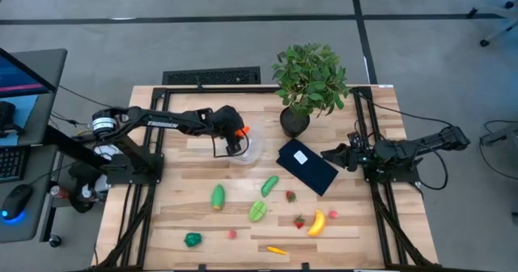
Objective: Pick and placing Produce into tupperware
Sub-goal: Put the orange carrot into the transparent bin
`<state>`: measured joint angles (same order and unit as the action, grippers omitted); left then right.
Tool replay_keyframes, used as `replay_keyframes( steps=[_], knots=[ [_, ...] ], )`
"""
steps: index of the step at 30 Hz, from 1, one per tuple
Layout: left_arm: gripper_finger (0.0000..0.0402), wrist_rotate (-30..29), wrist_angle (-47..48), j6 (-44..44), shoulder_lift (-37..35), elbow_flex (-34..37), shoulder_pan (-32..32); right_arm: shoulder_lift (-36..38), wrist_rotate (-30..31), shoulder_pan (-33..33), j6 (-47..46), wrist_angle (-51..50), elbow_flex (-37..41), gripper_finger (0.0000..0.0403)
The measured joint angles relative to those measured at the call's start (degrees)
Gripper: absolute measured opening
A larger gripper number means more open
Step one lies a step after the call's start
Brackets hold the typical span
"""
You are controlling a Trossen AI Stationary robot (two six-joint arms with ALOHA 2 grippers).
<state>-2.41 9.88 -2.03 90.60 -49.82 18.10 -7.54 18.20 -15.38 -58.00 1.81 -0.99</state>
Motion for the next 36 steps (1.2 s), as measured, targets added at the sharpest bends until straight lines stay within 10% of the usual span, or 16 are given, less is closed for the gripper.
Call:
replay_keyframes(
  steps=[36],
  knots=[
    [0.0187, -1.0, -1.4, -1.4, 2.2, 0.0, 0.2, 0.0, 0.3, 0.0, 1.0, -0.1, 0.0, 0.0291]
  ],
)
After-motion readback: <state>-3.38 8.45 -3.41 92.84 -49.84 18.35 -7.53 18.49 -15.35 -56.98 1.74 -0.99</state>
